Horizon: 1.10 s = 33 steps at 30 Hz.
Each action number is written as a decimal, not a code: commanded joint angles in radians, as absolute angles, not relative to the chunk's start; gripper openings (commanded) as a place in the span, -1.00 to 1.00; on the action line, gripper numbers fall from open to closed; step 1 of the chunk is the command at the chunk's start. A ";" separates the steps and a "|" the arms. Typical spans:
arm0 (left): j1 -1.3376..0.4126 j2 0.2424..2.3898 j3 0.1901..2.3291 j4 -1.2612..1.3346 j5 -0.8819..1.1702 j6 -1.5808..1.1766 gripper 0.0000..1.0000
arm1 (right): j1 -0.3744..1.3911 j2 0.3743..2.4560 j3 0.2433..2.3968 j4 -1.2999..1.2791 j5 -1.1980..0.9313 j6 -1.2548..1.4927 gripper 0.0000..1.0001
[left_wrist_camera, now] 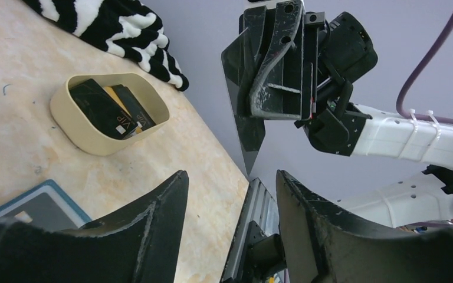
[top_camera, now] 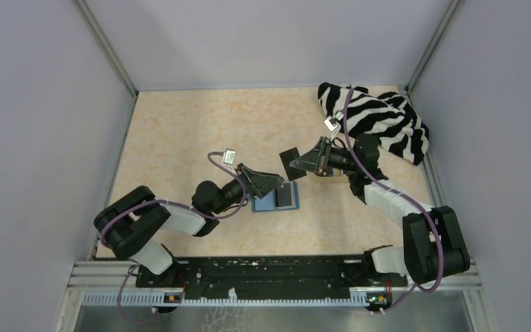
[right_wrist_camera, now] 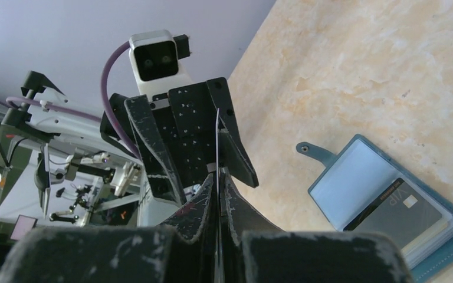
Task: Put the credit cards into the card holder
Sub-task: Pick up the credit card from the storage box.
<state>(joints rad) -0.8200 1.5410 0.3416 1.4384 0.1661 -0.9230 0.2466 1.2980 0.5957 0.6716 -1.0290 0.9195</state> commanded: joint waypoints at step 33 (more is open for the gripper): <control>-0.806 1.644 0.320 1.714 0.429 -0.808 -1.00 | 0.338 1.259 0.817 0.084 -1.194 0.099 0.24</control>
<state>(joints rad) -0.8223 1.7042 0.3828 1.5162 0.3431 -0.9630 0.3275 1.2987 0.6361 0.4870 -1.0725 0.5728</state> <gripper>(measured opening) 0.007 0.493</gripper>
